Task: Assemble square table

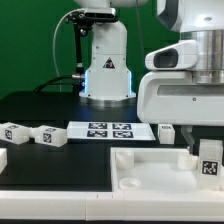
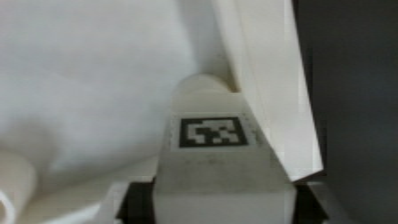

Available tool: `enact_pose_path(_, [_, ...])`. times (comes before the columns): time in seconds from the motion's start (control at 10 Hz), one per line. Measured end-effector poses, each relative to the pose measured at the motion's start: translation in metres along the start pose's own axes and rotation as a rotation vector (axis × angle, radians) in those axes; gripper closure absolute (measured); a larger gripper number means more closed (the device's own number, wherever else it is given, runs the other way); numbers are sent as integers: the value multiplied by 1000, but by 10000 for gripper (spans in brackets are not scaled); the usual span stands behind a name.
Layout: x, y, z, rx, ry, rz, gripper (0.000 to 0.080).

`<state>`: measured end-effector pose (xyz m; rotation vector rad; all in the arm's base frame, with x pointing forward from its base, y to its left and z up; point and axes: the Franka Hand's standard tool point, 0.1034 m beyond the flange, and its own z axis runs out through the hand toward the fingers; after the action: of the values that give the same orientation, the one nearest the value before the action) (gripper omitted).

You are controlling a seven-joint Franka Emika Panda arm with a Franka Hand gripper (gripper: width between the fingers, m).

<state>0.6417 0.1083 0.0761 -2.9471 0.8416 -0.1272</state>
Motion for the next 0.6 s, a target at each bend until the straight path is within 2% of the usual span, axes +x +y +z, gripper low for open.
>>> enact_pose_path(0.2, [-1, 1, 0, -9, -12, 344, 515])
enact_pose_path(0.3, [-2, 1, 0, -2, -26, 513, 515])
enact_pose_path(0.6, [-2, 1, 0, 9, -44, 726, 515])
